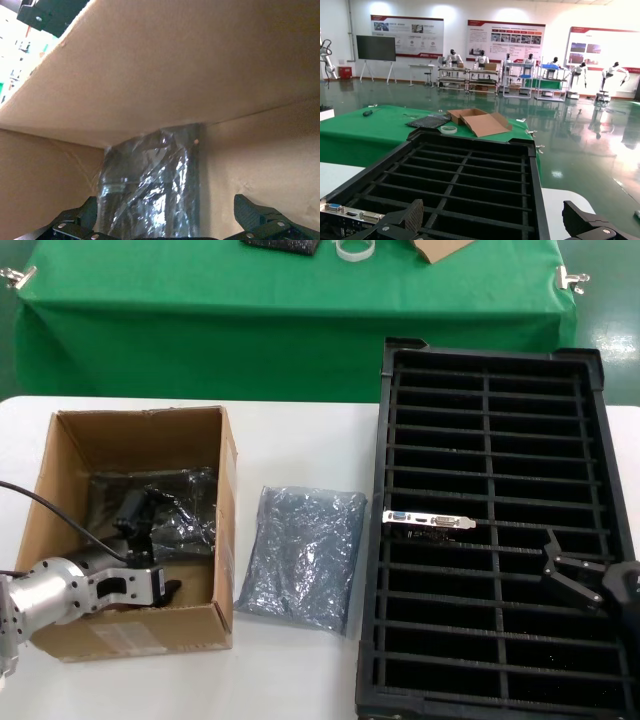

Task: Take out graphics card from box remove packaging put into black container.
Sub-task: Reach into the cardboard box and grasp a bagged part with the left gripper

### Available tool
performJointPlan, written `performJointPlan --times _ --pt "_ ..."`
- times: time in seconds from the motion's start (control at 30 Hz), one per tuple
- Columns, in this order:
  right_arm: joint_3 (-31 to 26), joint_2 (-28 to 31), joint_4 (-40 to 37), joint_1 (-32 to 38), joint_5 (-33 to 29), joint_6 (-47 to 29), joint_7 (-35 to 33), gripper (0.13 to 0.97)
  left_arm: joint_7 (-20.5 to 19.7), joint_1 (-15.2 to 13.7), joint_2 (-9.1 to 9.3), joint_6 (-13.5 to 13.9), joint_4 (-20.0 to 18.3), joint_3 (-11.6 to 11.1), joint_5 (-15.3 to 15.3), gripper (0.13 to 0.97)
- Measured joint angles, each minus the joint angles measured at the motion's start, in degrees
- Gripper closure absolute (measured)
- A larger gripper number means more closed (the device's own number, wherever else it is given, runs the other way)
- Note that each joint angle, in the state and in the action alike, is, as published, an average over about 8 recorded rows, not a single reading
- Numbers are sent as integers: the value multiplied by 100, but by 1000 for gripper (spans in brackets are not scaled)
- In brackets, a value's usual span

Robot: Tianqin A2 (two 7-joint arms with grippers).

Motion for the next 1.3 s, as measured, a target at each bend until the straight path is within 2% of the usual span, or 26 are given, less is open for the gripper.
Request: performJointPlan --times 0.3,0.47,0.9,1.1,1.3 --pt "0 0 0 0 0 0 0 129 510 -144 128 59 349 -2 -430 132" --pt "0 0 0 0 0 0 0 129 770 -177 132 104 397 -3 -685 132" --pt "0 0 0 0 0 0 0 129 1518 -140 116 177 415 -7 -1581 146" --pt "0 0 0 0 0 0 0 129 1593 -110 95 136 394 -4 -1741 171" --pt "0 0 0 0 0 0 0 129 1593 -58 104 83 372 -2 -1810 250"
